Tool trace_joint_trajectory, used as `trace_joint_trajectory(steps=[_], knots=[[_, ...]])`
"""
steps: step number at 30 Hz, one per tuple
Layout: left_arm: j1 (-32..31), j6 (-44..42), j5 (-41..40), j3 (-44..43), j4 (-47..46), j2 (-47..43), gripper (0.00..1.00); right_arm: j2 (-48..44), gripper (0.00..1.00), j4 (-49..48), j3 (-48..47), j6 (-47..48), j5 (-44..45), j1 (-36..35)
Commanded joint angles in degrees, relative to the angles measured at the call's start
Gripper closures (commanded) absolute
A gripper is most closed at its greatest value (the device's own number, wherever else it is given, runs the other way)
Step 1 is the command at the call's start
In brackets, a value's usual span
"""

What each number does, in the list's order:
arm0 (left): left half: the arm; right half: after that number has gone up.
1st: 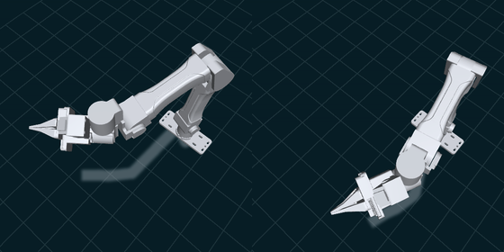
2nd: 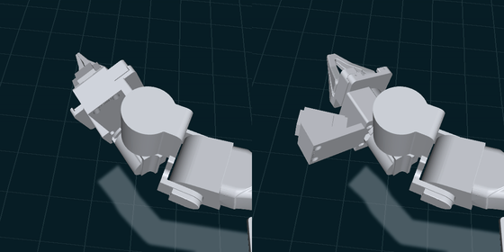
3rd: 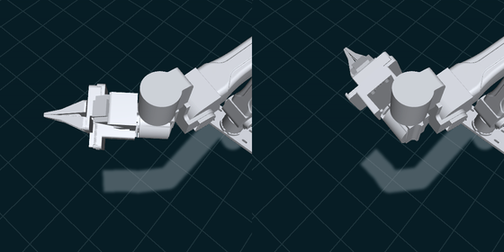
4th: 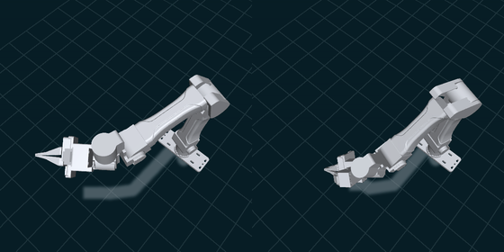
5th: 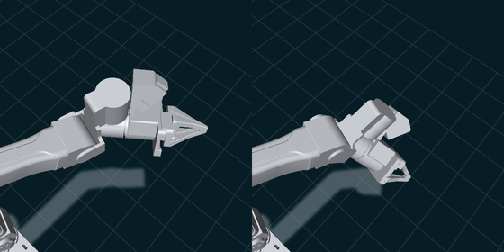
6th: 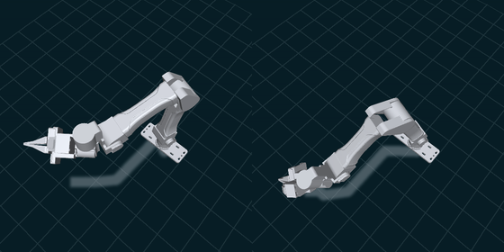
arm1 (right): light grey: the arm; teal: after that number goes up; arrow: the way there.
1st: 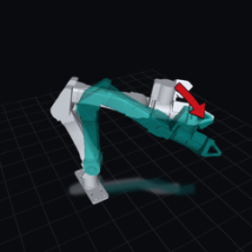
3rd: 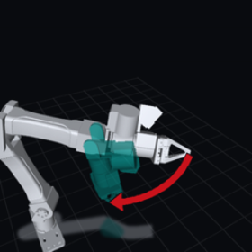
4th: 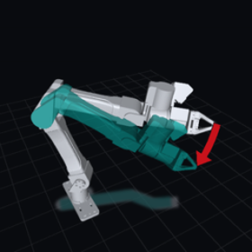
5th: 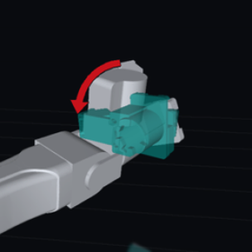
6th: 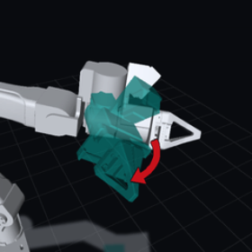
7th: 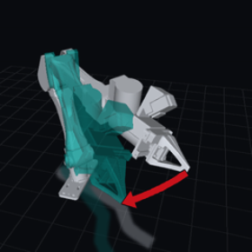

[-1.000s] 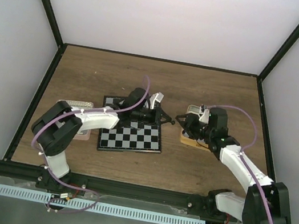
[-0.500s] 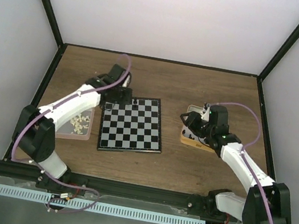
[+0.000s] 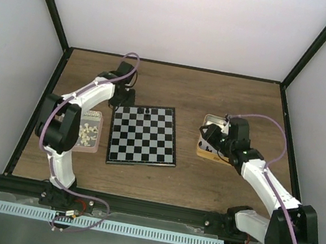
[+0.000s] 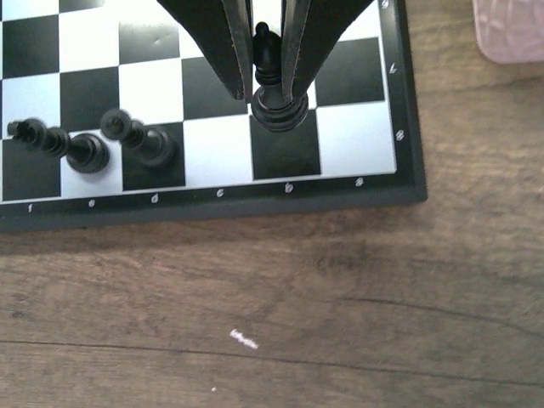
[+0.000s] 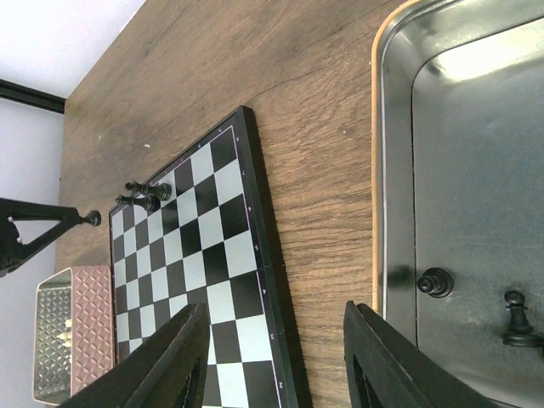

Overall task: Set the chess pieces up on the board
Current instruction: Place the chess piece on the chessboard.

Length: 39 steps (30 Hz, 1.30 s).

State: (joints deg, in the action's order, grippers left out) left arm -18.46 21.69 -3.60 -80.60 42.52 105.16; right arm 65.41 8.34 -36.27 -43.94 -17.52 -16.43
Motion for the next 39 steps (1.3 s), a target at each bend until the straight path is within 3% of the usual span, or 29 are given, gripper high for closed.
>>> trace_joint_trajectory(steps=[1, 13, 27, 39], knots=[[0.18, -3.00, 2.85, -4.52, 2.20, 3.52, 0.96, -0.69, 0.55, -0.61, 0.72, 1.30, 1.07, -0.14], [0.18, -4.95, 9.41, -4.23, 1.76, 8.03, 0.93, 1.57, 0.55, -1.56, 0.40, 2.02, 0.67, -0.18], [0.18, -5.22, 7.64, -6.94, 0.89, 11.85, 0.91, 3.54, 0.55, -2.61, 0.80, 1.93, -0.53, -0.14], [0.19, -5.26, 7.32, -6.99, -0.11, 8.29, 0.67, 2.80, 0.55, -1.55, 0.28, 1.60, 0.21, -0.11]])
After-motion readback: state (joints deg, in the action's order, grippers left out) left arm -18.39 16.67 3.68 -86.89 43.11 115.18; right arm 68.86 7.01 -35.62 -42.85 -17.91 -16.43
